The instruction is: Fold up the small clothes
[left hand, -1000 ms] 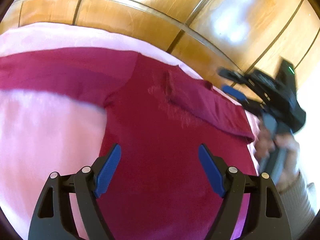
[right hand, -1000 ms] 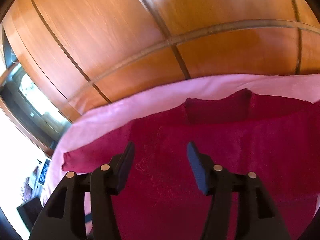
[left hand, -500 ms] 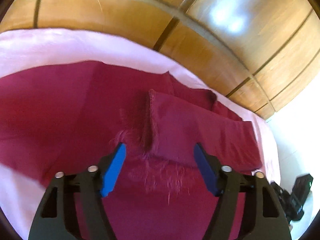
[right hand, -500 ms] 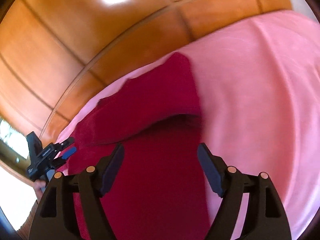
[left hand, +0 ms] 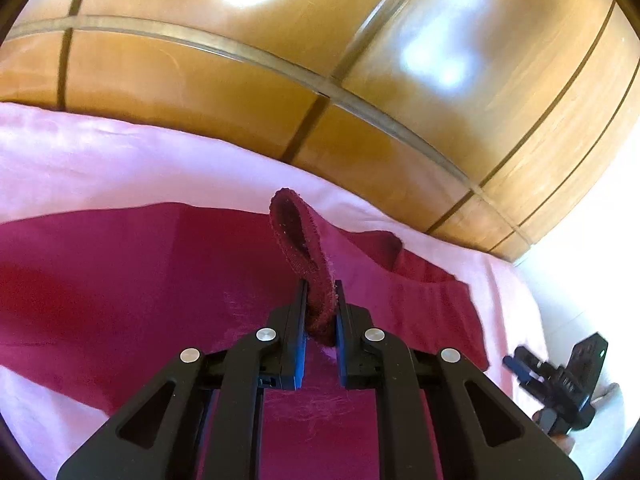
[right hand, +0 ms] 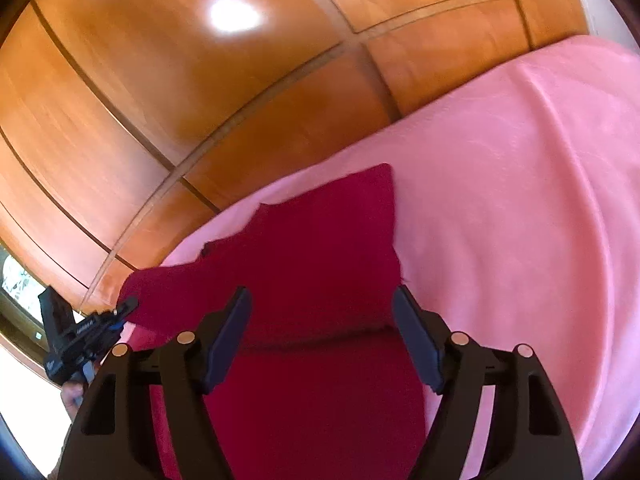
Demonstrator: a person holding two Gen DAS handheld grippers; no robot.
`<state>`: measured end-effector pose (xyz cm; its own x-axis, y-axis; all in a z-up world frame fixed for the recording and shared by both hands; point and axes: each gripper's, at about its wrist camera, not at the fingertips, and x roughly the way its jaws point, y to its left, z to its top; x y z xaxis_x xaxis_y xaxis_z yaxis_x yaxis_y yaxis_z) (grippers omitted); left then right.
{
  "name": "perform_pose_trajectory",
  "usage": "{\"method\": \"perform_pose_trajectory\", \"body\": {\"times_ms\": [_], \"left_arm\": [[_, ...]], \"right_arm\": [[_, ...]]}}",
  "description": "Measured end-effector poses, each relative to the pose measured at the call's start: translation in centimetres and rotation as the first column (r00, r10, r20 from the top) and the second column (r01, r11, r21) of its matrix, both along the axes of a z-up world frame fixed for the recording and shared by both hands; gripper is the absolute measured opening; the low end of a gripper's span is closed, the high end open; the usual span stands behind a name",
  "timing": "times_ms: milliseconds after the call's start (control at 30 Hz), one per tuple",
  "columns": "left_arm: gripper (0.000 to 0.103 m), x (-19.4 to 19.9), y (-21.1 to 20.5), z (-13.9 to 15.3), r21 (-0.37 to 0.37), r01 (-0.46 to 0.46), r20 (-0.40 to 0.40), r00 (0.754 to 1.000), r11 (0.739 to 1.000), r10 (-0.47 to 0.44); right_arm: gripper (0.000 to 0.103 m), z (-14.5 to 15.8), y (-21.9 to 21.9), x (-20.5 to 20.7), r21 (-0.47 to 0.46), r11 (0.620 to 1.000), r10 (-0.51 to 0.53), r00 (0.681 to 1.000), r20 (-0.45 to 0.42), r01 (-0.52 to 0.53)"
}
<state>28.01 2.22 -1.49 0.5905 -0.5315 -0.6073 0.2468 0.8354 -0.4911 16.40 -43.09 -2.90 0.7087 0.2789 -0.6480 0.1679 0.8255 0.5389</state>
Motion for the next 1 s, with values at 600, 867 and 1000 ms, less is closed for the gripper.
{"method": "perform_pose_trajectory", "body": {"times_ms": [600, 867, 1000], "left_arm": [[0.037, 0.8, -1.3, -6.1, 0.252, -0.07, -0.058, 0.995, 0.965, 0.087], [0.072, -4.9, 6.7, -3.9, 0.174, -0.24, -0.045, 0.967, 0.955, 0.251], [0.064, -8.4, 14.2, -4.1, 0.077, -0.372, -0.095, 0.921, 0.925, 0.378]], "right_arm": [[0.072, -6.3, 4.5, 5.4, -0.391, 0.919, -0.009, 0.987, -0.164, -0.057], [0.089, -2.3, 8.2, 1.1, -0.402, 0.912, 0.042, 0.992, -0.121, -0.088], [0.093, -2.6, 12.2, -2.4, -0.42, 0.887, 0.145, 0.98, -0.134, -0.189]]}}
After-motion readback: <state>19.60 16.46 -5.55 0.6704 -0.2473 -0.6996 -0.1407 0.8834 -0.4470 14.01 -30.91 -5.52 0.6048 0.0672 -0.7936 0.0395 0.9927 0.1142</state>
